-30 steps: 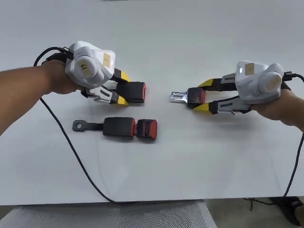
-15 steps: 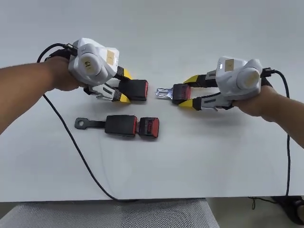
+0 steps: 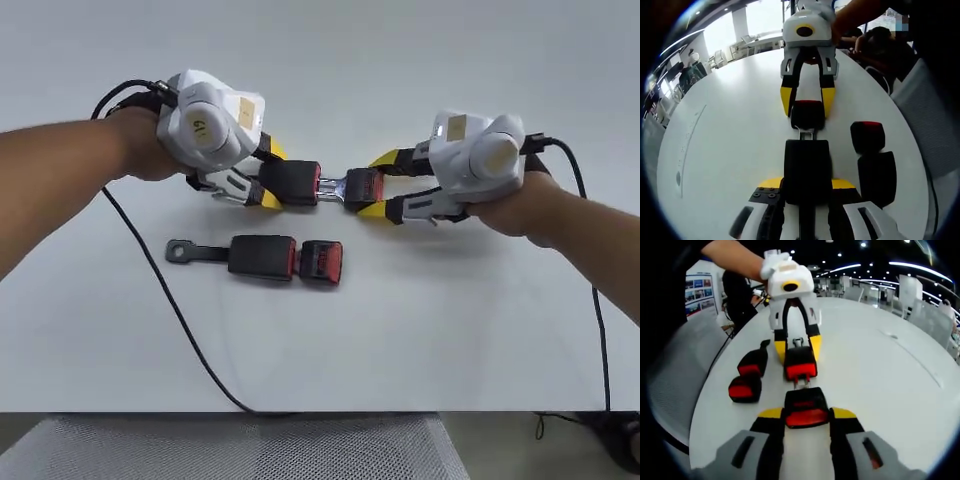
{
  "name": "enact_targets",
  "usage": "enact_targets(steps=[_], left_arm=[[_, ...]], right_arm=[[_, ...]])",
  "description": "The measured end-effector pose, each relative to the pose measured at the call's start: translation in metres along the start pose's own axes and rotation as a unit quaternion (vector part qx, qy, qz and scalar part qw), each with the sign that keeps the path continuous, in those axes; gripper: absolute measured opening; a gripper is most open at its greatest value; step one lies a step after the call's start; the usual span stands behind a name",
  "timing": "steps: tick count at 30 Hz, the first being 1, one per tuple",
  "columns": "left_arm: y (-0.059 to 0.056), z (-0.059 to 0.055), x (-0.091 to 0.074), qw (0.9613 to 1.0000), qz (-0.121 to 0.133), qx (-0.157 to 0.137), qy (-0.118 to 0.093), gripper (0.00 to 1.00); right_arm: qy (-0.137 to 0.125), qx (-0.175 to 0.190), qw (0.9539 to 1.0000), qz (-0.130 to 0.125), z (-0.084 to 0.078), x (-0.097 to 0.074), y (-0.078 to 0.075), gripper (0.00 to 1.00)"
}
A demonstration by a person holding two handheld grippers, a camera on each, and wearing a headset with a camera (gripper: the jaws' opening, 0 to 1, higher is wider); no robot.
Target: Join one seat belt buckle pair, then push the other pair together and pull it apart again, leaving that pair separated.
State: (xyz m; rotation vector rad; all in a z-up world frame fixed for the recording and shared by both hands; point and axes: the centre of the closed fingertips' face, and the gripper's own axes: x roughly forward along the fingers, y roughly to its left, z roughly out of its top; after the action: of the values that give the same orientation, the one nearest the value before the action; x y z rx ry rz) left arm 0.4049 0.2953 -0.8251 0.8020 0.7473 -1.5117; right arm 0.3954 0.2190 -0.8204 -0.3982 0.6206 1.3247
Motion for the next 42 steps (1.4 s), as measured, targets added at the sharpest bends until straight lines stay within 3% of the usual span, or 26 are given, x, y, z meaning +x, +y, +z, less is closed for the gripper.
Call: enact_targets(steps=[19, 24, 42], left_arm=[[0.0, 0.0, 0.0, 0.9998, -0.003, 0.01, 0.015, 0.34], [0.001, 0.0, 0.0, 0.9998, -0.003, 0.01, 0.018, 0.34], [0.0, 0.0, 0.001, 0.9998, 0.0, 0.001, 0.022, 0.33]], right_arm=[[0.026, 0.004, 0.9997, 0.004, 0.006, 0.011, 0.001, 0.34], [0.025, 0.005, 0.9997, -0.006, 0.015, 0.021, 0.005, 0.34], [0.055, 0.012, 0.9977, -0.037, 0.015, 0.021, 0.001, 0.34]])
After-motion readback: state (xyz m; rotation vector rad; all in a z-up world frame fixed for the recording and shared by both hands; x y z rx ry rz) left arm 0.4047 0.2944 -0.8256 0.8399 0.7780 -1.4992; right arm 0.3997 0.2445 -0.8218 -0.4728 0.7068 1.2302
